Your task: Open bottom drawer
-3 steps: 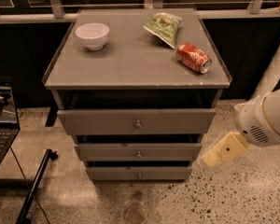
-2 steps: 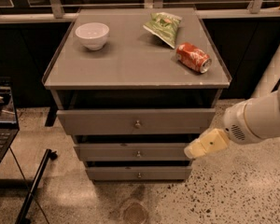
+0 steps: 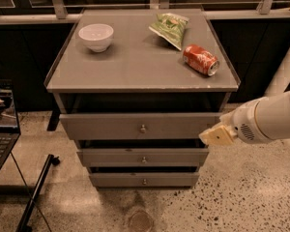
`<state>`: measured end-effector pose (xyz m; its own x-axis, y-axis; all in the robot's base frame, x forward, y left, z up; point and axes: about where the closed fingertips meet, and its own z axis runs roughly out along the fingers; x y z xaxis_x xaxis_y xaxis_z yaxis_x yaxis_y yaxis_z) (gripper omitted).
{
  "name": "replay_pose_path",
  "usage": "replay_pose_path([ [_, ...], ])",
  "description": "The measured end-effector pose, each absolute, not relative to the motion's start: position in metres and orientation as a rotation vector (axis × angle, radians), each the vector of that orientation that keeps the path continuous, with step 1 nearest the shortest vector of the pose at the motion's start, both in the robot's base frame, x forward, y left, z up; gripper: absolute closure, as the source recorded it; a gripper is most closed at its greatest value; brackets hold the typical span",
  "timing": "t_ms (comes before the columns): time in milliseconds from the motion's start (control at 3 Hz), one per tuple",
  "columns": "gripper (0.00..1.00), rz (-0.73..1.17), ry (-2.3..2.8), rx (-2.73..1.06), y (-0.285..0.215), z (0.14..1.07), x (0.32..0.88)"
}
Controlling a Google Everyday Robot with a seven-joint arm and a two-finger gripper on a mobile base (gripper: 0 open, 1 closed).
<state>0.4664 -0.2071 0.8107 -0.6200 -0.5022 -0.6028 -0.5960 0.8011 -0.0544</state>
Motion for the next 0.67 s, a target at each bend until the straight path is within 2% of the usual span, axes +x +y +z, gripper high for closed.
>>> replay_pose_path([
  [667,0.88,0.164,2.339,-0.813,-0.2028,0.8125,0.4611],
])
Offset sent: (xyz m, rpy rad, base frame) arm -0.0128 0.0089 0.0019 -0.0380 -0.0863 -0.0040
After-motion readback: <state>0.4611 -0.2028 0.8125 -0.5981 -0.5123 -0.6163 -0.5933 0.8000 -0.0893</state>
